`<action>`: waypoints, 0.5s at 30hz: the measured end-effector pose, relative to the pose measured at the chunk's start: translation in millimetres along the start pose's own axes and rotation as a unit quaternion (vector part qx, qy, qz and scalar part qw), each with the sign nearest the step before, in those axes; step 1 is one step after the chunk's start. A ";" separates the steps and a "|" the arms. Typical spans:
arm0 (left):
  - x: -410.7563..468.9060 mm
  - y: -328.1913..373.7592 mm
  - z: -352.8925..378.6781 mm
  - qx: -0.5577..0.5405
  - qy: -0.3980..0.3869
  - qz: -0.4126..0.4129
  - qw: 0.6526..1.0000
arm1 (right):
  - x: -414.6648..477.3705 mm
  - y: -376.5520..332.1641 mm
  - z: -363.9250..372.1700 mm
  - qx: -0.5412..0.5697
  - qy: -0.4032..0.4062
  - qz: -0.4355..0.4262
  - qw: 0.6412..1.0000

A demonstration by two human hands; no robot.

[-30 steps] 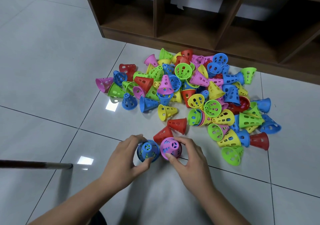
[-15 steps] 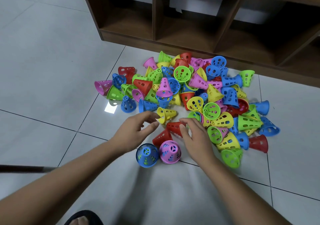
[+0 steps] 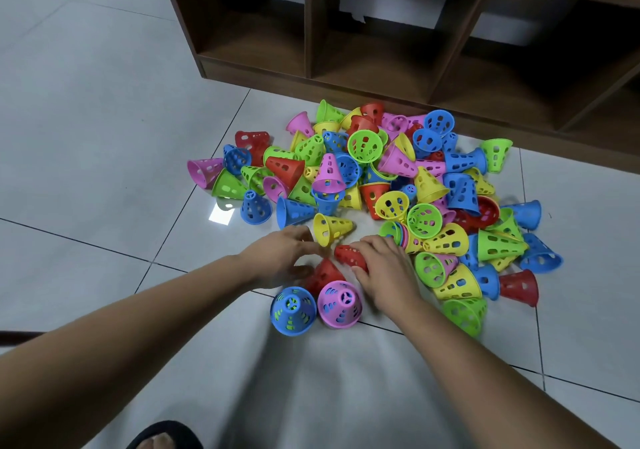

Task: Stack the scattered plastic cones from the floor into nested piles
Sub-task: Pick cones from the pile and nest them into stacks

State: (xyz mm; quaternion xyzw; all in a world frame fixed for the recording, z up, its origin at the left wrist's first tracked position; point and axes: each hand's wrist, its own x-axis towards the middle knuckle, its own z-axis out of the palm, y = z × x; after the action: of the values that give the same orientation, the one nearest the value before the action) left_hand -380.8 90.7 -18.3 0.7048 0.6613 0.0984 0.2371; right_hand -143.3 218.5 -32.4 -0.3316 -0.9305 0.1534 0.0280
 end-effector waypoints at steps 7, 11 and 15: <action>-21.7 -25.3 12.7 -0.002 0.028 -0.069 0.997 | -3.7 3.5 4.4 -0.054 -0.029 0.036 0.997; -27.6 -32.9 15.0 -0.053 0.049 -0.105 0.992 | -6.5 3.9 5.8 -0.051 -0.029 0.051 0.997; -41.9 -40.2 17.5 -0.063 0.106 -0.183 0.975 | -11.4 4.0 9.1 -0.004 0.002 0.081 0.997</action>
State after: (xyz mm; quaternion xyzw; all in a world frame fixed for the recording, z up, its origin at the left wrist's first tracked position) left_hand -412.9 46.7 -44.8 0.5409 0.7931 0.1689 0.2235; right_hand -133.4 211.9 -41.6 -0.4060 -0.9012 0.1508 0.0166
